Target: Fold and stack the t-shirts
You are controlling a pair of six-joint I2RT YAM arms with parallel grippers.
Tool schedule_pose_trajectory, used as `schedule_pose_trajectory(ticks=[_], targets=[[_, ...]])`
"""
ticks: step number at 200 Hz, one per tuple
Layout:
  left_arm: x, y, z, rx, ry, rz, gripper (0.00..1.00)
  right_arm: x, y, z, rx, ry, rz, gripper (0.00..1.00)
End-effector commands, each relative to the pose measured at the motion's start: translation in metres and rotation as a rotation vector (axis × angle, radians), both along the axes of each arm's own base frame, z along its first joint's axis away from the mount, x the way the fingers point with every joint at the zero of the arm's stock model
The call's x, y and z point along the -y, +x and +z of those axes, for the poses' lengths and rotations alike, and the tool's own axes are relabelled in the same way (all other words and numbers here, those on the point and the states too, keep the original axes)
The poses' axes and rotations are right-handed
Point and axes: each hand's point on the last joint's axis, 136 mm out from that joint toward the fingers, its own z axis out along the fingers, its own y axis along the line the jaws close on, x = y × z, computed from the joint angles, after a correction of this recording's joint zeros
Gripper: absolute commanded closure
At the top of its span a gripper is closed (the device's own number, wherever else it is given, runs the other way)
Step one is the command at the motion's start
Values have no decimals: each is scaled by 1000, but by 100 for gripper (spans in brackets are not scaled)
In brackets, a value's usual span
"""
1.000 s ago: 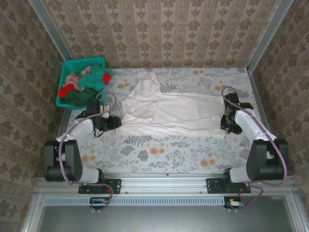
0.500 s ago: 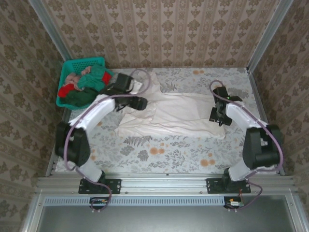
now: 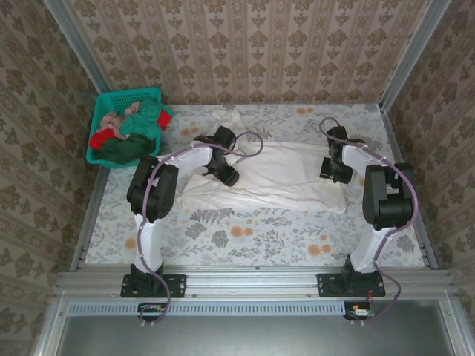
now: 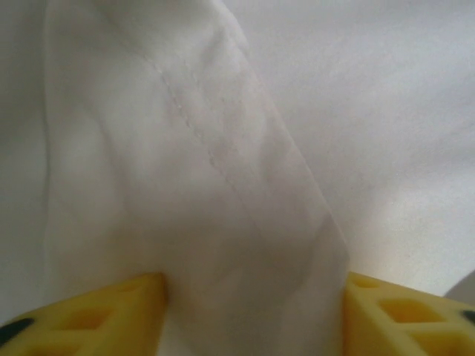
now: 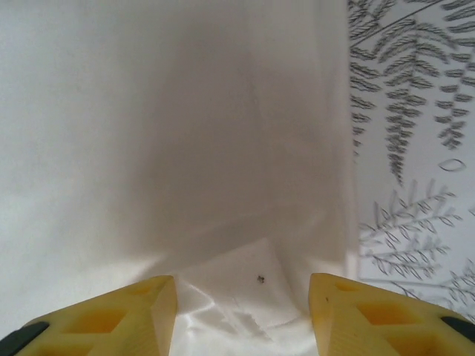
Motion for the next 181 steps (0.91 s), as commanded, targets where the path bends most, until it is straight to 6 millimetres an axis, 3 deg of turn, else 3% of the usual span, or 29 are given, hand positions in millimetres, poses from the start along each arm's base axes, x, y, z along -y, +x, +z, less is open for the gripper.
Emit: schedule_pose_trajectory(ticks=[1, 15, 43, 60, 101, 141, 157, 170, 181], targets=[[-7, 8, 7, 13, 15, 24, 68, -1, -2, -6, -32, 5, 12, 56], [-5, 14, 19, 35, -19, 41, 79, 0, -4, -1, -14, -2, 13, 63], [-1, 29, 56, 108, -56, 58, 90, 2, -8, 9, -5, -20, 21, 85], [-4, 39, 79, 150, -62, 86, 96, 4, -13, 20, 2, -31, 19, 91], [-13, 44, 117, 192, -121, 121, 93, 7, -30, 58, 91, -45, 11, 93], [-12, 45, 108, 180, -126, 106, 86, 18, -46, 77, 164, -89, -48, 96], [-1, 50, 97, 152, -153, 92, 77, 18, -40, 76, 199, -75, -47, 95], [7, 56, 86, 130, -166, 93, 55, 22, -31, 70, 189, -78, -49, 95], [9, 61, 78, 114, -172, 105, 52, 27, -26, 61, 144, -91, -46, 95]])
